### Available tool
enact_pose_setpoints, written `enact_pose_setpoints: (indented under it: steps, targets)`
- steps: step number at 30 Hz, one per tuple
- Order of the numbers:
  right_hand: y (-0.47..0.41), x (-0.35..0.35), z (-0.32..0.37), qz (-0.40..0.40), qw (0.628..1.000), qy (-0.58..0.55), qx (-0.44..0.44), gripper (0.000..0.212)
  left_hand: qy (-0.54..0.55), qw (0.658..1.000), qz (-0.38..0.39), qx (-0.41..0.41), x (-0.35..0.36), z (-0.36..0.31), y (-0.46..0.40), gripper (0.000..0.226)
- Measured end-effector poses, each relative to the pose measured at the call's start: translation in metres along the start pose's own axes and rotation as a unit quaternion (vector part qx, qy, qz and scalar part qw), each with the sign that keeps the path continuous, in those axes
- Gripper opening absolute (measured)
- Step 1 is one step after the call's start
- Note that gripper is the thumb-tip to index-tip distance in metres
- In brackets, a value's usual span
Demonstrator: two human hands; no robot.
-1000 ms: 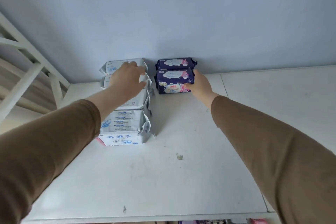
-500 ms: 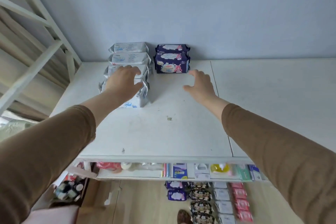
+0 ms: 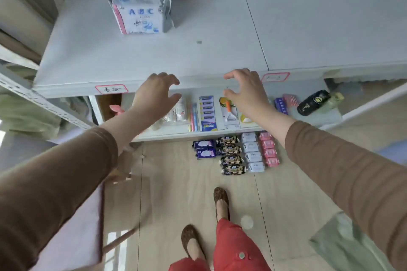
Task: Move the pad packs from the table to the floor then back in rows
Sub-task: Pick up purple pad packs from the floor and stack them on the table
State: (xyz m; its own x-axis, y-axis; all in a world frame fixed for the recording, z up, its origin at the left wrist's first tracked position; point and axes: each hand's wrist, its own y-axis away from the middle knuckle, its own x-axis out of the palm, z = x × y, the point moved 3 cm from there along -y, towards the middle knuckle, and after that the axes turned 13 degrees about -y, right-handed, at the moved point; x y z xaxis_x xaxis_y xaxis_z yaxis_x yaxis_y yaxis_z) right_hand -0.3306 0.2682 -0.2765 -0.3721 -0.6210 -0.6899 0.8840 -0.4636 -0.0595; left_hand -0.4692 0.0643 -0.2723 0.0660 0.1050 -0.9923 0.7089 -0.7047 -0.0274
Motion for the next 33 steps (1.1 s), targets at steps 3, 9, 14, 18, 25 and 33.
enact_pose_setpoints:
  steps: [3,9,14,18,25,33]
  targets:
    - [0.044,0.018,-0.031,0.014,0.999,0.003,0.031,0.031,0.019,0.999,0.042,-0.001,0.042,-0.013,0.035,0.035]
    - [0.105,0.076,-0.12,0.081,0.99,-0.018,0.114,0.034,0.035,0.989,0.14,-0.015,0.155,-0.033,0.089,0.038]
    - [0.137,0.151,-0.215,0.139,0.973,-0.03,0.183,0.041,0.024,0.973,0.224,-0.052,0.27,-0.04,0.118,0.042]
    - [0.15,0.219,-0.292,0.162,0.958,-0.067,0.228,0.045,0.016,0.963,0.258,-0.073,0.364,-0.036,0.123,0.048]
    - [0.139,0.356,-0.422,0.123,0.923,-0.143,0.335,0.061,0.022,0.956,0.271,-0.113,0.531,-0.008,0.094,0.058]
    - [0.095,0.481,-0.523,0.074,0.943,-0.113,0.305,0.066,0.017,0.965,0.24,-0.101,0.695,0.027,0.031,0.065]
